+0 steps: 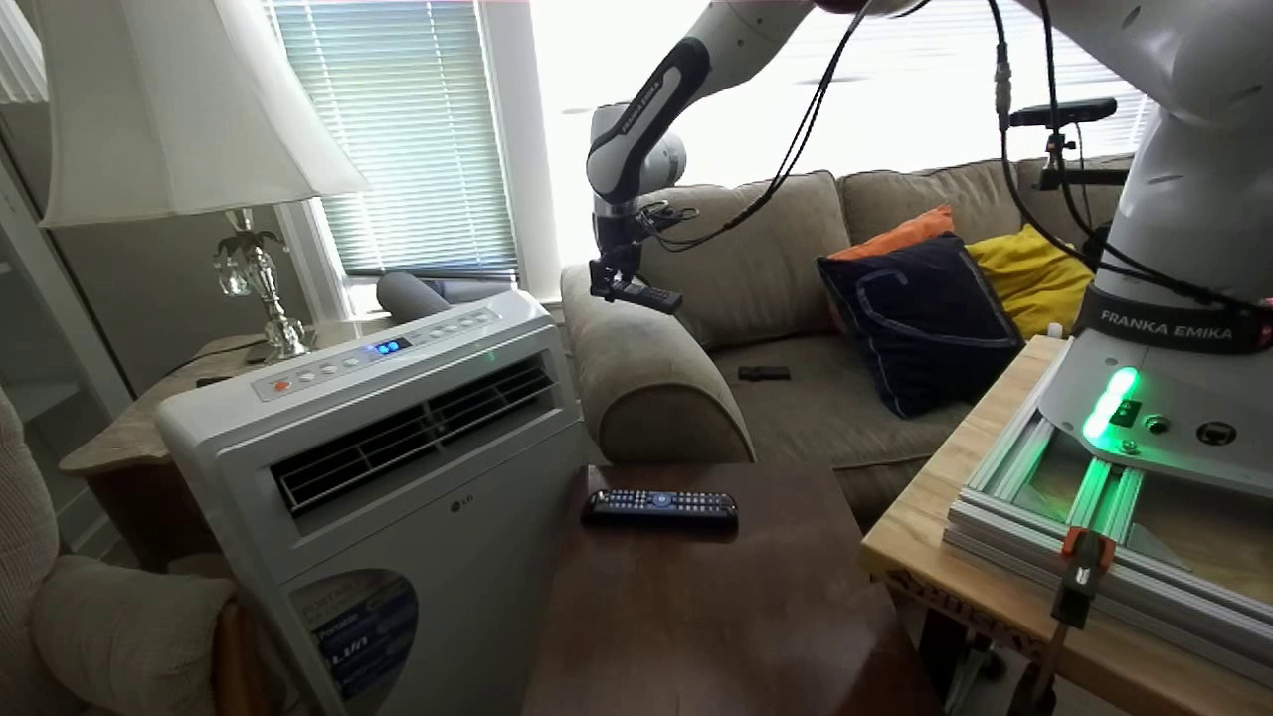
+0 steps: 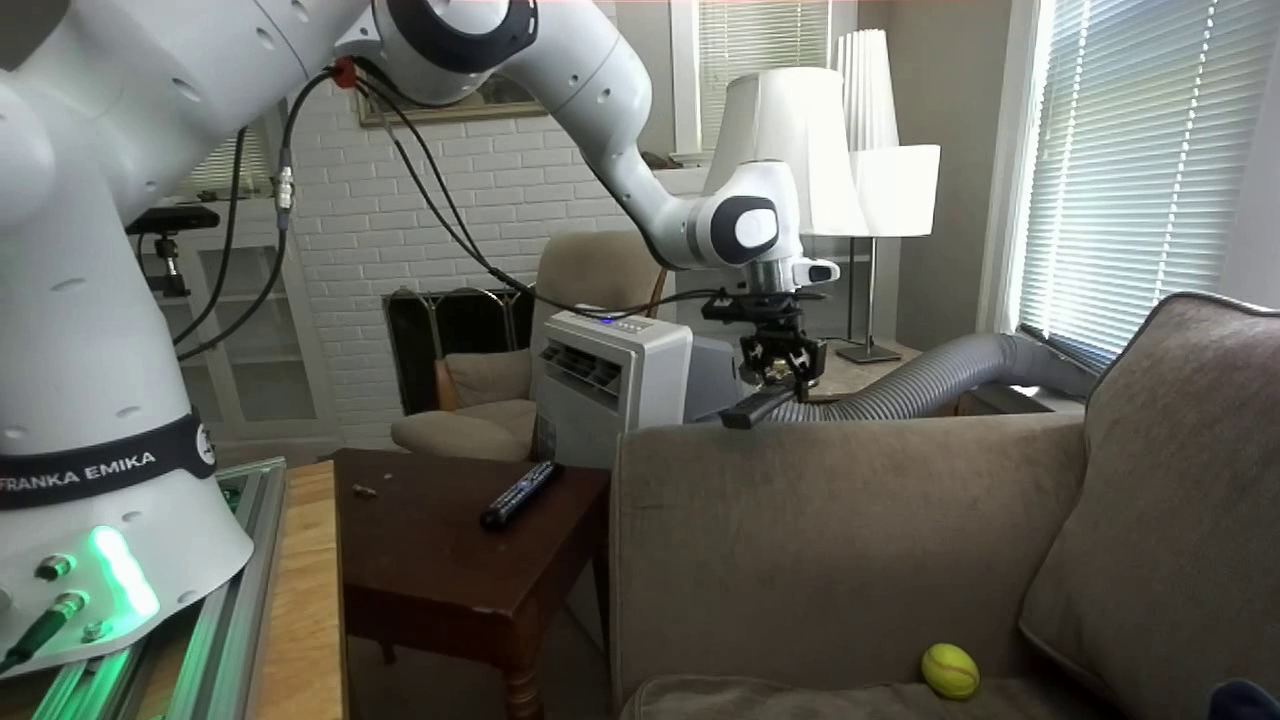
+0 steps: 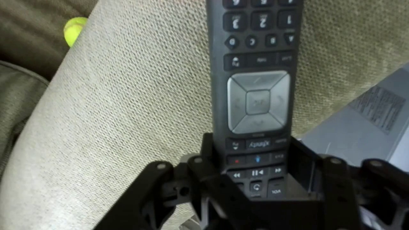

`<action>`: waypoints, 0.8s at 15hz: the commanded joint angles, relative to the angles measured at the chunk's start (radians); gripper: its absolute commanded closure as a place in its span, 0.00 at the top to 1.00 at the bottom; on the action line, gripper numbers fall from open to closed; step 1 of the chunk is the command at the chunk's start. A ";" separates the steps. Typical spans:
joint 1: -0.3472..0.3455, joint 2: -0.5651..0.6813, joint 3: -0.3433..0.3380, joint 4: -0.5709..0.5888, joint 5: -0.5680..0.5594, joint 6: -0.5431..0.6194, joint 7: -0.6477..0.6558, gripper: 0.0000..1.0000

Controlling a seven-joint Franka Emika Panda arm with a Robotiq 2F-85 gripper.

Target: Put the remote on the couch arm rest

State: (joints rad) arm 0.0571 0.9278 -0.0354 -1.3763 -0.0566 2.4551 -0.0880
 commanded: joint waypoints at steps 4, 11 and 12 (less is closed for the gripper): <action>0.078 0.017 -0.139 0.024 -0.019 -0.023 0.368 0.31; 0.149 0.052 -0.240 0.066 -0.007 -0.148 0.745 0.31; 0.156 0.059 -0.245 0.076 -0.005 -0.176 0.798 0.31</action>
State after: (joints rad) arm 0.1842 0.9481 -0.2475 -1.3667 -0.0576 2.3637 0.5587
